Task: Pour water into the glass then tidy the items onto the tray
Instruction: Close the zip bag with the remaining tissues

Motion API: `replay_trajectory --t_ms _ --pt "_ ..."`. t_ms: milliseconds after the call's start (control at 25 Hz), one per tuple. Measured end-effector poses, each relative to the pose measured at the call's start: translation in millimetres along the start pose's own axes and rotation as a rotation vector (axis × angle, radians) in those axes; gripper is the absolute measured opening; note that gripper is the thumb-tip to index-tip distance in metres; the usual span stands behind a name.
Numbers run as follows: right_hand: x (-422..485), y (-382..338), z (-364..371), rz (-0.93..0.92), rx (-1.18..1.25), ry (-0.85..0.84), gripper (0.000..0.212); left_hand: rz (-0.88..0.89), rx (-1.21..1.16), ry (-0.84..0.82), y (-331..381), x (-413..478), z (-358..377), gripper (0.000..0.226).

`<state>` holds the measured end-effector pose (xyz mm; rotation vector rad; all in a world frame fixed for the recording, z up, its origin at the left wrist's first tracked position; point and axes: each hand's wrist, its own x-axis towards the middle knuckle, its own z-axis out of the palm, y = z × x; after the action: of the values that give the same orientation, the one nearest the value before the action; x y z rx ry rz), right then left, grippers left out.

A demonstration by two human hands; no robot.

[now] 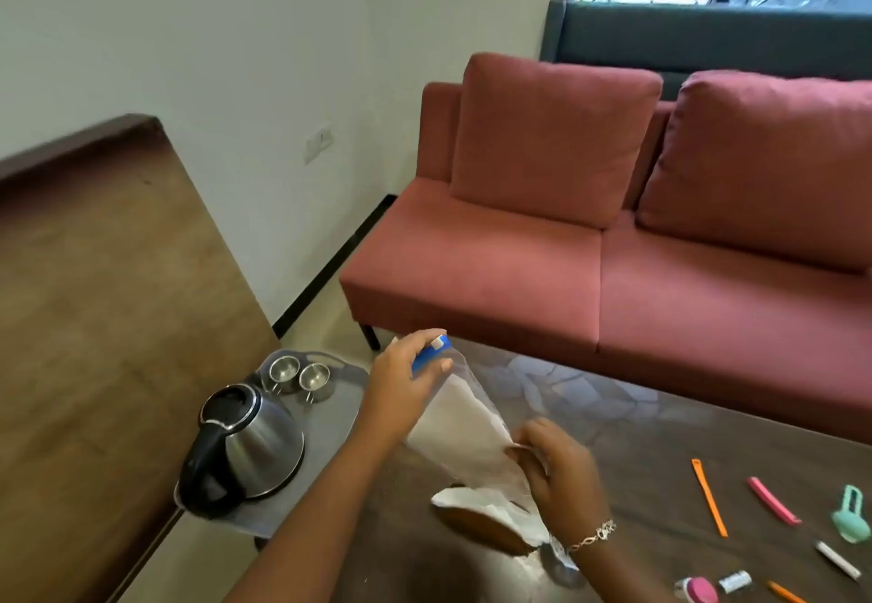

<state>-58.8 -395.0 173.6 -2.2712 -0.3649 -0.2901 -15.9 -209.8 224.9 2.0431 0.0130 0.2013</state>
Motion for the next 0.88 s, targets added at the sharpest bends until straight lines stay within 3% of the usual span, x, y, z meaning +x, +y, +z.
replay_trajectory --t_ms 120,280,440,640,880 --pt "25.3 -2.3 -33.1 -0.014 0.059 0.127 0.013 0.141 -0.073 0.069 49.6 19.0 -0.7 0.009" --pt "69.9 -19.7 -81.5 -0.007 0.18 0.238 0.017 0.38 -0.064 0.091 110.5 38.3 -7.0 0.008" --pt "117.8 -66.7 -129.9 -0.148 0.266 0.334 0.022 0.57 0.007 0.109 160.1 54.8 -12.9 0.007" --pt "157.5 -129.7 -174.2 -0.337 0.398 0.421 0.016 0.725 0.087 0.149 214.3 73.1 -27.2 0.01" --pt "177.8 -158.9 -194.6 -0.34 0.543 0.503 0.011 0.801 0.1 0.198 251.8 81.0 -40.0 0.01"
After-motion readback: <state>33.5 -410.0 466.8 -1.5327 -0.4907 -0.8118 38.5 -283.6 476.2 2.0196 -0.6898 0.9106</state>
